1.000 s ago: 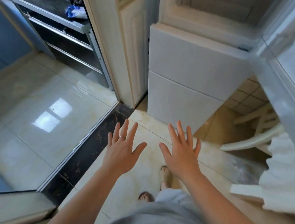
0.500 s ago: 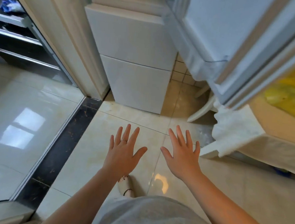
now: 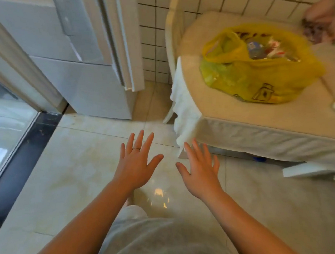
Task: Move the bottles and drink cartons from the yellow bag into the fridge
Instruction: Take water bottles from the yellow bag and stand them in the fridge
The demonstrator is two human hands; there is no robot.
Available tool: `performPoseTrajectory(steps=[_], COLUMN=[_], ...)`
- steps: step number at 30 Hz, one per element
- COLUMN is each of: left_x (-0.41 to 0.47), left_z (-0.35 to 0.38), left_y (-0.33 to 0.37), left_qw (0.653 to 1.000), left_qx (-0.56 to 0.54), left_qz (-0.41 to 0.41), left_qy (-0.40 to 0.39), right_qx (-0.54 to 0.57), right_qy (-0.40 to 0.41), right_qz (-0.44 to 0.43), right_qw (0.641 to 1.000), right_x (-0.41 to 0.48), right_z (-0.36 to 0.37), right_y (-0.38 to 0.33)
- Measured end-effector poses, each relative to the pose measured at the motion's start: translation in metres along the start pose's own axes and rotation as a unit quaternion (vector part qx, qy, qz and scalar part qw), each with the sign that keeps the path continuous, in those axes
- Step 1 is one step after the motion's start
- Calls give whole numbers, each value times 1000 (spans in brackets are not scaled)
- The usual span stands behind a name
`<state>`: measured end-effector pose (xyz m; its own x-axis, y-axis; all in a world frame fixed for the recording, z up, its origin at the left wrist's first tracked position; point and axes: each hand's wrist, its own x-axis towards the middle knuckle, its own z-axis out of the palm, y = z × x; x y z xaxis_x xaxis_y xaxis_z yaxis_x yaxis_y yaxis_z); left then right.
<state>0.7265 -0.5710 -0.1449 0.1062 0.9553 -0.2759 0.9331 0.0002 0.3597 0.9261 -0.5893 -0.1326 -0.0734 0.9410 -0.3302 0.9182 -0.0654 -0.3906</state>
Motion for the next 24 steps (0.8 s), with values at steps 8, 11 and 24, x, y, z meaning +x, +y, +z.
performPoseTrajectory(steps=[8, 11, 24], left_x=[68, 107, 305], left_z=[7, 3, -40], left_y=[89, 124, 256], left_qw=[996, 994, 952], left_qx=[7, -8, -117], left_qz=[83, 110, 256], left_qy=[12, 14, 123], right_qx=[30, 34, 66], right_qy=[80, 114, 239], right_qz=[40, 51, 60], right_qw=[996, 992, 967], right_x=[26, 52, 210], right_z=[-64, -90, -240], right_y=[77, 104, 203])
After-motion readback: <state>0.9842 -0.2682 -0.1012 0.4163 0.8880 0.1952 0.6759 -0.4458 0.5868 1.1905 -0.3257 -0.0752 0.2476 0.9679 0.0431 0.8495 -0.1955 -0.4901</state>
